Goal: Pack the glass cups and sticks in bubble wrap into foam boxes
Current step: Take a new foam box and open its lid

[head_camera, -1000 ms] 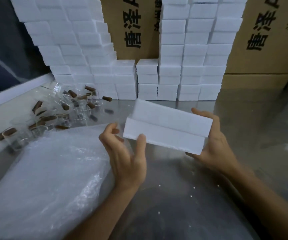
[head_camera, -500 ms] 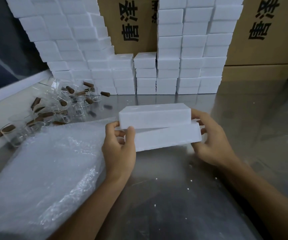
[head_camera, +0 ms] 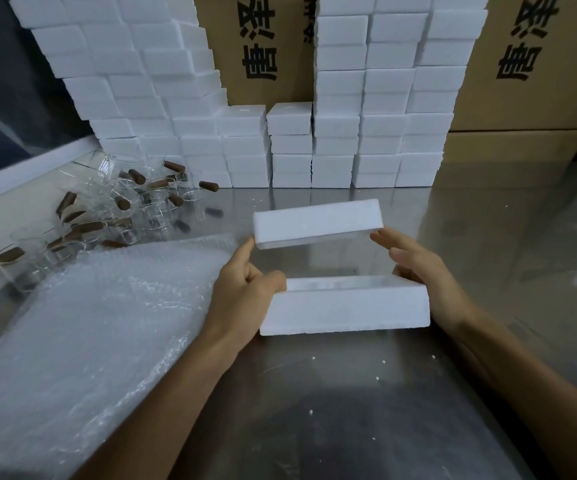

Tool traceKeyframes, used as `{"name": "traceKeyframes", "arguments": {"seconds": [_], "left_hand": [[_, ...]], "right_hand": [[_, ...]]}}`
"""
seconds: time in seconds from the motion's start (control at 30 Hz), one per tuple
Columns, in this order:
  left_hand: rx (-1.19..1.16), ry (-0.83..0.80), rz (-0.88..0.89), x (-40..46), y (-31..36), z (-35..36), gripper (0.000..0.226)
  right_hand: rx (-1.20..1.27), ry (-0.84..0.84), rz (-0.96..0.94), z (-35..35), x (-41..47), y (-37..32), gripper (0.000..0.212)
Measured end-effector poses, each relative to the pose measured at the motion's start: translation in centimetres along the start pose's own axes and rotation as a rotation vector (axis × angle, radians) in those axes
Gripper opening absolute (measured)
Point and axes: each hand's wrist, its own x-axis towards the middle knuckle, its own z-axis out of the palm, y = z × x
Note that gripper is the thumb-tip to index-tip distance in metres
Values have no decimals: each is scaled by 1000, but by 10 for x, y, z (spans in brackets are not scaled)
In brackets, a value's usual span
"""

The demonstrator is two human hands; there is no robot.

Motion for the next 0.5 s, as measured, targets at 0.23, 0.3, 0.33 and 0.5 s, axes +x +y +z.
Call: {"name": "traceKeyframes", "arguments": {"seconds": [0.23,0.3,0.33,0.5], "left_hand": [[-72,-136,8,-2,7,-9,39],[-82,-113,-20,-1,3,-6,32],[-75,-93,-30,-2,2,-4,30],[65,60,-49,-2,-4,4,21]], "right_hand": [[-14,34,91,7,-2,-8,50],[-75,59,87,10,-2,-10,33],[-120,85,68,11,-2,-11,29],[-221,223,20,18,-1,-7,70]]}}
